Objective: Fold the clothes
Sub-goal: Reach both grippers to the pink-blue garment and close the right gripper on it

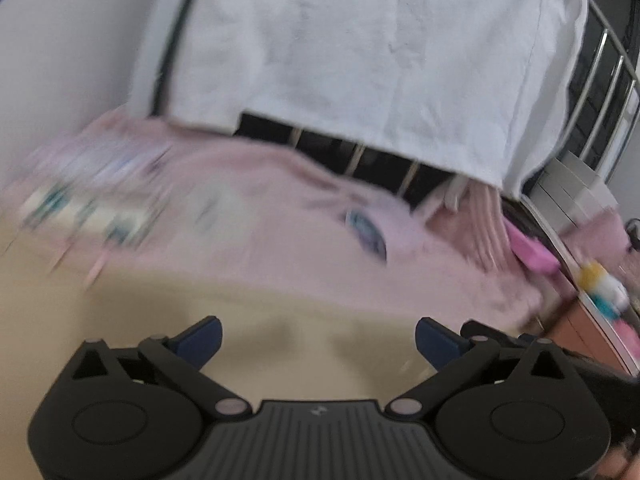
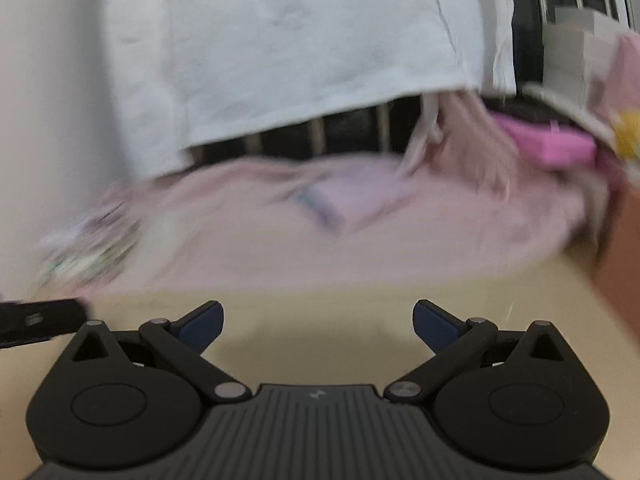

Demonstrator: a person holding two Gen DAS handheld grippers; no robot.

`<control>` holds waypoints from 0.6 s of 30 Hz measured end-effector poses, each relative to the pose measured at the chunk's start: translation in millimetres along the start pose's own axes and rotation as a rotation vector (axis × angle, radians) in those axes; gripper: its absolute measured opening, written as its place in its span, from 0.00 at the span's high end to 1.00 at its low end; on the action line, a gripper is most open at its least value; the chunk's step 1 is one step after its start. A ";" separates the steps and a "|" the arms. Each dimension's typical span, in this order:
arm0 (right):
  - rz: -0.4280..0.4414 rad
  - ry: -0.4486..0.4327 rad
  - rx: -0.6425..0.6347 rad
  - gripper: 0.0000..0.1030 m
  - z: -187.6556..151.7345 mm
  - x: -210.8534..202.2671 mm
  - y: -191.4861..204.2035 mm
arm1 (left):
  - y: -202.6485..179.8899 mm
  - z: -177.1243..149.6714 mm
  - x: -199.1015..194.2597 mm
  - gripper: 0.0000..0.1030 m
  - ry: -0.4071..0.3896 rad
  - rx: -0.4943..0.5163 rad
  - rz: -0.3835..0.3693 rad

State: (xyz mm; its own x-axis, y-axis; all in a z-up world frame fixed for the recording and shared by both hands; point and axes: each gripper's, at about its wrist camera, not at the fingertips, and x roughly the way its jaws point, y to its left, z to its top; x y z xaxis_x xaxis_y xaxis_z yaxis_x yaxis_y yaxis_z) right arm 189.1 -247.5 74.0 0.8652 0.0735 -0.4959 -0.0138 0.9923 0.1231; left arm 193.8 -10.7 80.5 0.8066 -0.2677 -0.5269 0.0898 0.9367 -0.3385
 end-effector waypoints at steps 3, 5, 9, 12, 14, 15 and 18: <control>-0.064 0.015 -0.024 0.01 44.1 83.7 -11.4 | -2.1 29.8 61.9 0.00 -0.013 -0.066 0.029; -0.090 0.007 -0.049 0.01 61.3 127.9 -12.1 | -1.9 41.4 92.0 0.00 -0.003 -0.074 -0.018; -0.126 0.044 -0.098 0.08 73.8 191.5 -7.1 | -8.1 46.2 136.7 0.00 -0.003 -0.007 0.009; -0.165 0.077 -0.144 0.49 73.5 224.1 -5.0 | -13.5 50.3 157.8 0.01 0.007 0.058 0.086; -0.157 0.096 -0.128 0.92 73.3 231.2 -9.3 | -12.9 51.9 157.3 0.01 0.003 0.064 0.108; -0.142 0.097 -0.106 0.92 73.5 227.9 -12.0 | -13.9 50.7 149.7 0.01 -0.002 0.075 0.125; -0.034 0.057 -0.099 0.93 74.0 170.2 -16.1 | -21.8 41.0 113.4 0.01 -0.016 0.147 0.163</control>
State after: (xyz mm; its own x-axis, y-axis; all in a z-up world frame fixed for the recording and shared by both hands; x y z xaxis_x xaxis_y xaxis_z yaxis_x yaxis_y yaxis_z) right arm 373.7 -258.4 51.2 0.8365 0.0425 -0.5464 -0.0370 0.9991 0.0211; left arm 307.3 -52.2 60.0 0.8266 -0.1074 -0.5524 0.0406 0.9904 -0.1318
